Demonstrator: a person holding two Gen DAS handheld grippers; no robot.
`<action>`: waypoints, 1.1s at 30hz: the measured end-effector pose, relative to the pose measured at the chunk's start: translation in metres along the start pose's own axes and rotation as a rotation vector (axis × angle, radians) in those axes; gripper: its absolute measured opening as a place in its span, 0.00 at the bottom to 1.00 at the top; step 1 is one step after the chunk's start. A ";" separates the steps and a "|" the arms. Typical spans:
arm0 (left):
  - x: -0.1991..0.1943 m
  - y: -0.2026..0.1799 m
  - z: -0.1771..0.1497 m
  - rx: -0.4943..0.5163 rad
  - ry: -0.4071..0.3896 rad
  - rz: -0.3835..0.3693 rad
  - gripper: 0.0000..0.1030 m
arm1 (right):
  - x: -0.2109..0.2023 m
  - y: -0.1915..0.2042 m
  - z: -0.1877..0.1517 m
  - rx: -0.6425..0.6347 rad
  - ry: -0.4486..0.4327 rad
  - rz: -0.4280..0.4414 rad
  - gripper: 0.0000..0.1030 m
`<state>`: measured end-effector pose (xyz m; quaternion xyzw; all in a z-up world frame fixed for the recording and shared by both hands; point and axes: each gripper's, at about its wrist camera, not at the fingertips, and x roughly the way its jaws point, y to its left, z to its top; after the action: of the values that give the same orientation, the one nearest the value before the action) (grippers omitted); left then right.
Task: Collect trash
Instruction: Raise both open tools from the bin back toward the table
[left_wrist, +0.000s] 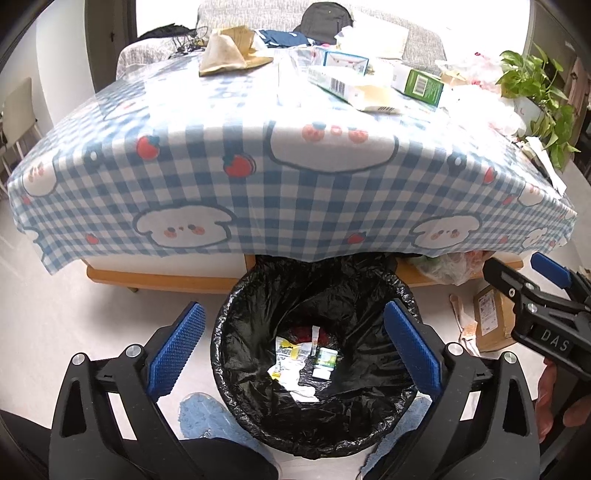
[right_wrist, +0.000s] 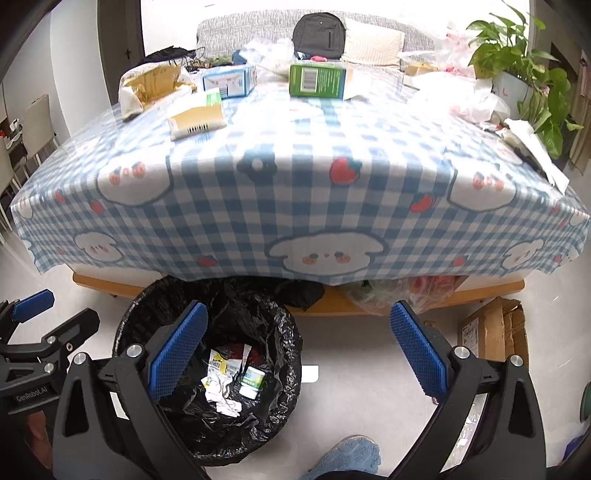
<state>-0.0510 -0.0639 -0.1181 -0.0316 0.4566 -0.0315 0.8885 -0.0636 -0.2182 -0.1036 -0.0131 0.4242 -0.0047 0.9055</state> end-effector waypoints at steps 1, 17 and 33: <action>-0.002 0.000 0.002 0.002 0.000 -0.004 0.93 | -0.002 0.000 0.002 0.001 -0.005 0.000 0.93; -0.028 0.012 0.035 -0.025 -0.043 0.009 0.94 | -0.034 0.002 0.038 -0.013 -0.080 -0.004 0.93; -0.031 0.013 0.094 -0.043 -0.062 -0.007 0.94 | -0.040 0.001 0.095 -0.021 -0.136 -0.020 0.93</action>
<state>0.0078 -0.0462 -0.0395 -0.0532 0.4293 -0.0237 0.9013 -0.0161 -0.2148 -0.0117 -0.0268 0.3617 -0.0082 0.9319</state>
